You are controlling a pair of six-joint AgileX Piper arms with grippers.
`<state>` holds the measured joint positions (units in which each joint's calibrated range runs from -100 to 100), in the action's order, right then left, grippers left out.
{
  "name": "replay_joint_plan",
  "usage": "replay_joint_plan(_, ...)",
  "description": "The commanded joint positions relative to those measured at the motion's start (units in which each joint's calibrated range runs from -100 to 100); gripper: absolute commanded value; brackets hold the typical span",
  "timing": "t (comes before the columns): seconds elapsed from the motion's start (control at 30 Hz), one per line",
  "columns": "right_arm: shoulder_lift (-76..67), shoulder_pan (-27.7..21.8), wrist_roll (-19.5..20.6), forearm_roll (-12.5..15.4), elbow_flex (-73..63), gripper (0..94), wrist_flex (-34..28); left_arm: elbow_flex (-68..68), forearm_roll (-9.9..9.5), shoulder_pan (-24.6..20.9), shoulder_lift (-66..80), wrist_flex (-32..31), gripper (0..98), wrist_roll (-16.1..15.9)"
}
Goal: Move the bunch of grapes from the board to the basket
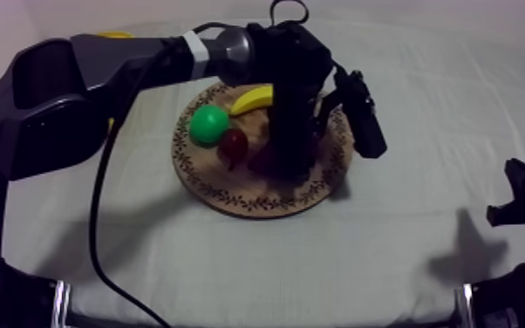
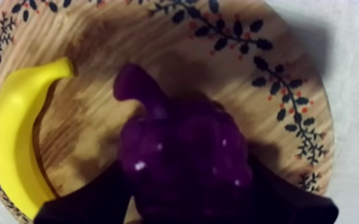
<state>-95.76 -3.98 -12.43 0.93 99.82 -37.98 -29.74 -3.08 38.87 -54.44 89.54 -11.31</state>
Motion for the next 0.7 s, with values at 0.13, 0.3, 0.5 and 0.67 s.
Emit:
replay_joint_plan(0.13, 0.0, 0.0, 0.0, 0.0, 0.0, 0.3, 0.0, 0.9, 0.04, -0.3, 0.6, -1.4, 46.6, 0.5)
replay_joint_plan(0.3, 0.0, 0.0, 0.0, 0.0, 0.0, 0.3, 0.0, 2.8, 0.14, -0.3, 3.2, -2.4, 46.0, 0.3)
replay_joint_plan(0.5, 0.0, 0.0, 0.0, 0.0, 0.0, 0.3, 0.0, 4.3, 0.11, 0.3, 9.2, -1.7, 46.6, 0.3)
replay_joint_plan(0.67, 0.0, 0.0, 0.0, 0.0, 0.0, 0.3, 0.0, 5.0, -0.25, 1.0, 14.9, 0.0, 47.2, 0.5)
